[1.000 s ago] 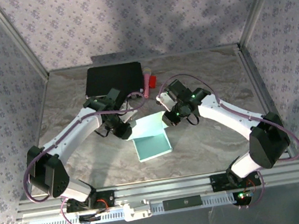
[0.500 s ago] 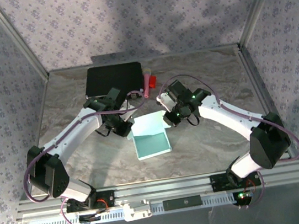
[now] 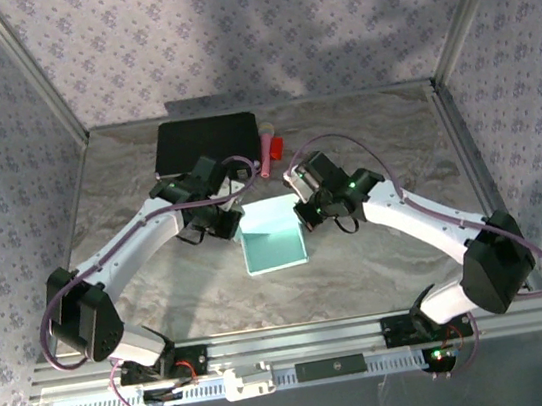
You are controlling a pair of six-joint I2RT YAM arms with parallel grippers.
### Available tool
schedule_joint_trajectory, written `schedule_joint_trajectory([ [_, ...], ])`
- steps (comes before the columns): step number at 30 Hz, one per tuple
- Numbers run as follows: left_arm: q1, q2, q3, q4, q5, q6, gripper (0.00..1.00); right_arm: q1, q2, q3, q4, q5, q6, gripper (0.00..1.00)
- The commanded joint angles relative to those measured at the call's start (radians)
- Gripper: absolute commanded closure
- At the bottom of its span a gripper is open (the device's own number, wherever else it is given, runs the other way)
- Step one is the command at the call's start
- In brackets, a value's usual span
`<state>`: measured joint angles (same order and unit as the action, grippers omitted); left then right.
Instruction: Fold the paper box
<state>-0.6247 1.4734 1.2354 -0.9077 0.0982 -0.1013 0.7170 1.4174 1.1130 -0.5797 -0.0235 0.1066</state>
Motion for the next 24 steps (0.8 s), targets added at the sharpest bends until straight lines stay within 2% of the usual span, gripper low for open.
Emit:
schedule_joint_trajectory([
  [1, -0.007, -0.026, 0.026, 0.062, -0.003, -0.075, 0.94, 0.018, -0.022, -0.003, 0.064, 0.057, 0.142, 1.00],
  [10, -0.011, 0.021, 0.053, 0.153, -0.055, -0.166, 0.95, 0.079, 0.030, 0.008, 0.152, 0.220, 0.286, 1.00],
  [24, -0.015, 0.070, 0.063, 0.291, -0.114, -0.221, 0.95, 0.045, 0.116, -0.011, 0.340, 0.246, 0.391, 1.00],
])
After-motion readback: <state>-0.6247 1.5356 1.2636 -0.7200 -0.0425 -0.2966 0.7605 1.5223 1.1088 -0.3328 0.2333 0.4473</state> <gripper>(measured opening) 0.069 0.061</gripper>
